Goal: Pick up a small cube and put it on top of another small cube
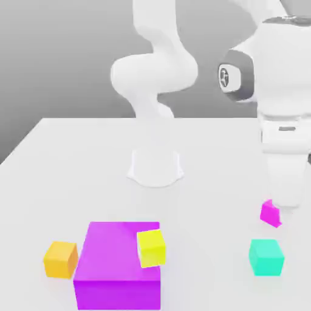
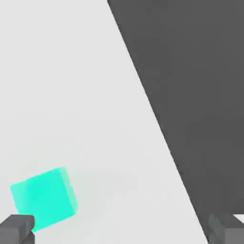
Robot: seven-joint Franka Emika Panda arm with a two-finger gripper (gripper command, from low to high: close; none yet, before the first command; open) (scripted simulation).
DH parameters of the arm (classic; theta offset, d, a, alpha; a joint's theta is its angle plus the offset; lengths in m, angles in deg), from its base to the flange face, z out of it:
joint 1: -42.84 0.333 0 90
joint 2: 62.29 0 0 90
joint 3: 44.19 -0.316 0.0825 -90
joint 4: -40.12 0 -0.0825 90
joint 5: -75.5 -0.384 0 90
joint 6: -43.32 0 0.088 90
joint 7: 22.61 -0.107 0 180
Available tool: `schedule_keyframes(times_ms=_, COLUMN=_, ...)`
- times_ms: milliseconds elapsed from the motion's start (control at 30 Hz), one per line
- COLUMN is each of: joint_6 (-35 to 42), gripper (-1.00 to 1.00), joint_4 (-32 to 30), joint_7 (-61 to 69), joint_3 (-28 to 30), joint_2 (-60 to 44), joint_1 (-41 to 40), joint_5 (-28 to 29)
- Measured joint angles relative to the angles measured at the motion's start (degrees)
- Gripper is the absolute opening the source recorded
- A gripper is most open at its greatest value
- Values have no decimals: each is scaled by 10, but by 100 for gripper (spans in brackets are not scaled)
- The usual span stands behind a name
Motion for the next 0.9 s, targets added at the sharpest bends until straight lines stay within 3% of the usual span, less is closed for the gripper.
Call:
schedule_keyframes(times_ms=267, joint_6=-110, gripper=0, joint_4=-3, joint_7=39, joint_3=-2, joint_2=-164, joint_1=20, joint_5=51)
schedule_keyframes(times_ms=300, joint_6=-122, gripper=-100, joint_4=0, joint_7=39, joint_3=-2, joint_2=-179, joint_1=21, joint_5=52)
schedule_keyframes(times_ms=533, joint_6=-121, gripper=-100, joint_4=0, joint_7=38, joint_3=-2, joint_2=-180, joint_1=20, joint_5=53)
schedule_keyframes(times_ms=733, joint_6=-29, gripper=-100, joint_4=-18, joint_7=52, joint_3=-1, joint_2=-69, joint_1=9, joint_5=43)
schedule_keyframes(times_ms=900, joint_6=67, gripper=-100, joint_4=-18, joint_7=107, joint_3=55, joint_2=32, joint_1=-93, joint_5=48)
